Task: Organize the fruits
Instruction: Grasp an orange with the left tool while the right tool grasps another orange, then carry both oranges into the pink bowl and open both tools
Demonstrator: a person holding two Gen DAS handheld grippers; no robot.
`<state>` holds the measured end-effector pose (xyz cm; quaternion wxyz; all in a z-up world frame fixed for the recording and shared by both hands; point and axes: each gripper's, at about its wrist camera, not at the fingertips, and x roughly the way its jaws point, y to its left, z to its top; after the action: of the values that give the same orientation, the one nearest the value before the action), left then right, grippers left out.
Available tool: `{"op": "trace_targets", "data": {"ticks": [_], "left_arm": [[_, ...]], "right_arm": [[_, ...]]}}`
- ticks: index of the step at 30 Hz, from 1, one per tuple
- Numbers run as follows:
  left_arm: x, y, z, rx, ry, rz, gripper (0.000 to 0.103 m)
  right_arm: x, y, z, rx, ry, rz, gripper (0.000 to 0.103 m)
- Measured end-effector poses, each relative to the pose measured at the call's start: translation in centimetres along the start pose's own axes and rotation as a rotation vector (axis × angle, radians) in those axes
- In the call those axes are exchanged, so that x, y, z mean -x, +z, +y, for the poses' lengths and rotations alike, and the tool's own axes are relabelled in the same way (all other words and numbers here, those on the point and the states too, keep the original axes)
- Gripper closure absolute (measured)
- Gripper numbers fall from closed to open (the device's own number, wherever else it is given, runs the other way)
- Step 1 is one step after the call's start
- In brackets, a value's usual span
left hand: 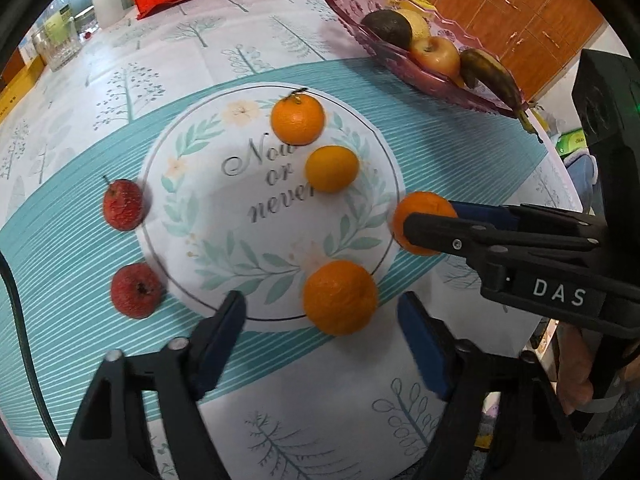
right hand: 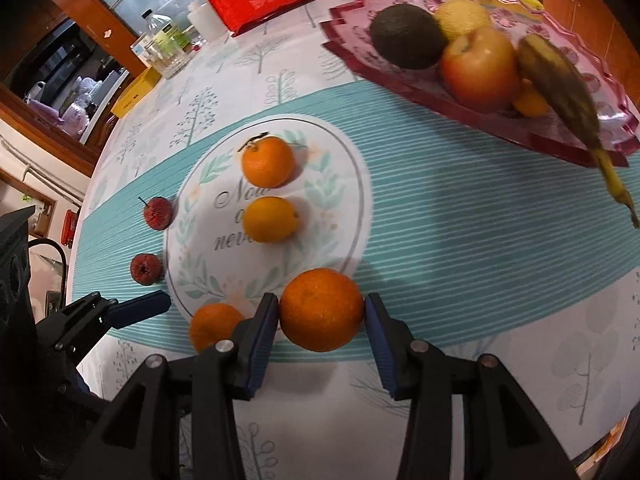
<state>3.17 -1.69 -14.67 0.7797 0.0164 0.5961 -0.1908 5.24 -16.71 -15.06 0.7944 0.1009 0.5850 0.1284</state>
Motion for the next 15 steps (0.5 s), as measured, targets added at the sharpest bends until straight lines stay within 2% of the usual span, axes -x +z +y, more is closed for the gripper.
{"op": "trace_targets", "data": {"ticks": [5, 8, 15], "left_arm": [[-1.2, 0.4, -1.1, -0.027, 0.011, 0.036, 0.058], [-1.6, 0.5, -1.5, -0.031, 0.039, 0.042, 0.063], [-1.7, 1.0, -2.2, -0.025, 0.046, 0.034, 0.064]], "right_arm": [[0.4, -0.3, -0.9, -0.006, -0.007, 0.000, 0.058], [0.6, -0.4, -1.3, -0.004, -0.012, -0.001, 0.058], [1.6, -0.6, -2.1, 0.004, -0.003, -0.013, 0.059]]}}
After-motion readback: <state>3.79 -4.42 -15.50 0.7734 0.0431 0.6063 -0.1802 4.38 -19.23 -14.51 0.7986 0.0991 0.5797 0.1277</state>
